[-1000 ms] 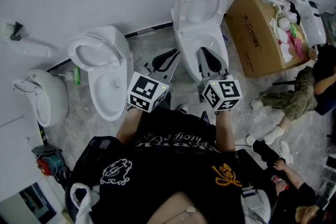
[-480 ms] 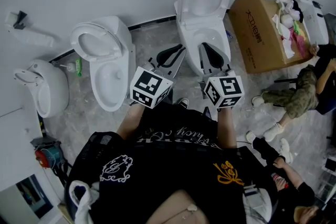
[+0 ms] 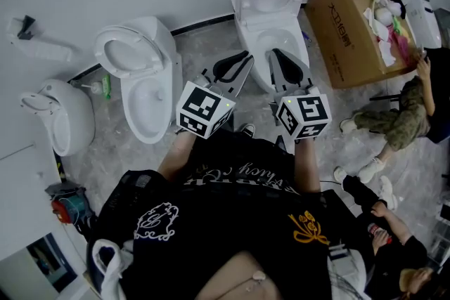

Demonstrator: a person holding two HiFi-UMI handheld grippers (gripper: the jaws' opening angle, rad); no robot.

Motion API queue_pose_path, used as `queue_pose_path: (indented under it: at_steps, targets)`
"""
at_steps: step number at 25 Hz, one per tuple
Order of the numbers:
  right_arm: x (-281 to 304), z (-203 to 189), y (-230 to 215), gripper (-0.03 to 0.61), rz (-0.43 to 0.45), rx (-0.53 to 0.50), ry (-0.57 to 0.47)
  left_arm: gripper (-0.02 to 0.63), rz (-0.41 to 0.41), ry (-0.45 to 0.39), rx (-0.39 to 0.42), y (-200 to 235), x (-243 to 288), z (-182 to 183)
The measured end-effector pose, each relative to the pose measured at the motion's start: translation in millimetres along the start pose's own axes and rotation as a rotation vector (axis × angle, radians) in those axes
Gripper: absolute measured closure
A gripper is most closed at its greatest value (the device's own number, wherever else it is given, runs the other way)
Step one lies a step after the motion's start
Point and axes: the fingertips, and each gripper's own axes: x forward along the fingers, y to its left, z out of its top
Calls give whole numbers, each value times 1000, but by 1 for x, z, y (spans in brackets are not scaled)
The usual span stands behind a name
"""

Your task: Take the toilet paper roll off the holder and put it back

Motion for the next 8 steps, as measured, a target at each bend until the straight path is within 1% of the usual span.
queue_pose_path:
  at_steps: [8]
  targets:
    - [-11,-1,-5,565,0,11,-7,574,-4,-4,23,-13,2,4]
